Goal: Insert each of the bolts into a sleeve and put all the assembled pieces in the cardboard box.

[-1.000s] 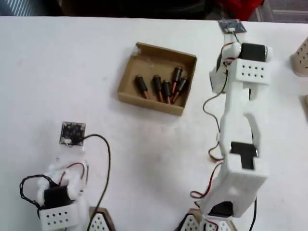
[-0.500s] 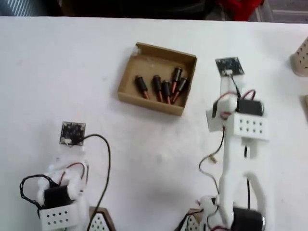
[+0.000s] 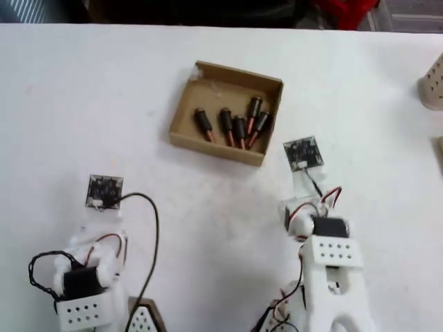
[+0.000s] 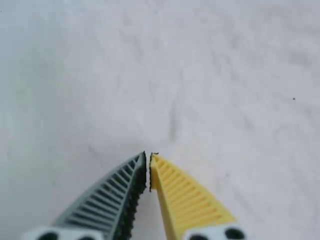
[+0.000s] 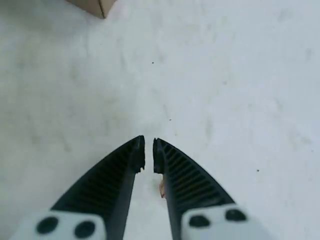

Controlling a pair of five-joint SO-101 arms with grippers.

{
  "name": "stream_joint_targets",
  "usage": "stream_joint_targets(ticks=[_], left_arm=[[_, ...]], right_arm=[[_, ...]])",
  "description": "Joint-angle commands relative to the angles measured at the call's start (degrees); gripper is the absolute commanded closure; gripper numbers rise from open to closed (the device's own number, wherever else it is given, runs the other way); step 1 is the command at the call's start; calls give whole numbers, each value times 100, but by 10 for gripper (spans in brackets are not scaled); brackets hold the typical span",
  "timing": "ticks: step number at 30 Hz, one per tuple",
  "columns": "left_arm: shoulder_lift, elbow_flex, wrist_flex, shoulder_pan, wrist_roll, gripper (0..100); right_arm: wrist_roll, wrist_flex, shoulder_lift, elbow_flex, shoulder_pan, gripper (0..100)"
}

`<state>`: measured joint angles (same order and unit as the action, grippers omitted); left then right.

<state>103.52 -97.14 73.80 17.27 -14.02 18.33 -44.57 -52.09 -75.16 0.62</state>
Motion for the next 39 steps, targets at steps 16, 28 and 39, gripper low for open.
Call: stream_joint_targets(ticks=[16, 28, 39], left_arm=[[84, 18, -18, 48, -44, 951], [84, 18, -18, 48, -44, 951], [84, 18, -18, 48, -44, 951]], right_arm=[[18, 1903, -989, -1371, -198, 981], [-686, 1771, -2246, -1538, 708, 981], [-782, -769, -5209, -1899, -92, 978]])
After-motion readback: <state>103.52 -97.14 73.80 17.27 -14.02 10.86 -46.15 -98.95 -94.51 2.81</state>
